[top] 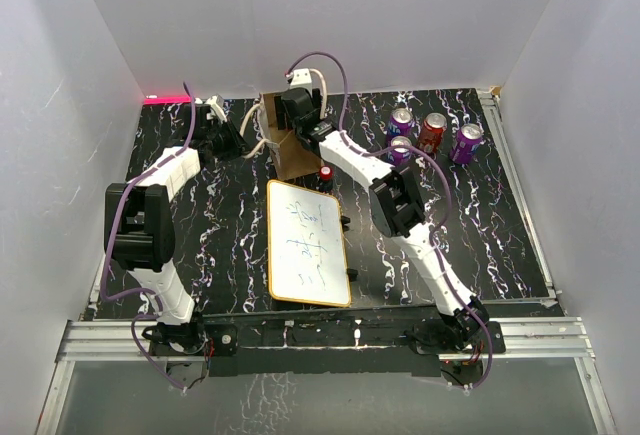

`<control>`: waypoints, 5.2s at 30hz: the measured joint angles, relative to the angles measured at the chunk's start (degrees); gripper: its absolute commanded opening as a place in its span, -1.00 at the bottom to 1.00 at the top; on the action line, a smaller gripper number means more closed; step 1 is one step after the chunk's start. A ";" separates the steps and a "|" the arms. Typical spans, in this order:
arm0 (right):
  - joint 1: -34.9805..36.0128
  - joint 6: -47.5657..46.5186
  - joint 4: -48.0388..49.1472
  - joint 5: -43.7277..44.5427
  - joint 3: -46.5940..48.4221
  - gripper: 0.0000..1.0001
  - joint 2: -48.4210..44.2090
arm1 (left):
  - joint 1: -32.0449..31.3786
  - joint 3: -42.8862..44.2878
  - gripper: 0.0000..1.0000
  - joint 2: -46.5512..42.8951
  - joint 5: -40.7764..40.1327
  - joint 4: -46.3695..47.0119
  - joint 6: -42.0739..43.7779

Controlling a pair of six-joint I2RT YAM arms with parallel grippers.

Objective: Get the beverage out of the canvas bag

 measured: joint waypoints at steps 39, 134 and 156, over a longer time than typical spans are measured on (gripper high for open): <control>-1.22 -7.69 21.07 -4.28 5.03 -0.67 9.92 | -0.07 0.00 -1.00 0.00 1.75 0.26 -0.92; -31.82 -6.01 43.12 -10.49 -100.17 -0.85 -61.44 | -0.04 0.04 -1.00 1.22 0.46 -0.39 0.17; -32.81 -6.80 50.16 -15.54 -99.43 0.36 -57.24 | -0.04 0.04 -0.90 1.22 0.68 -0.39 0.13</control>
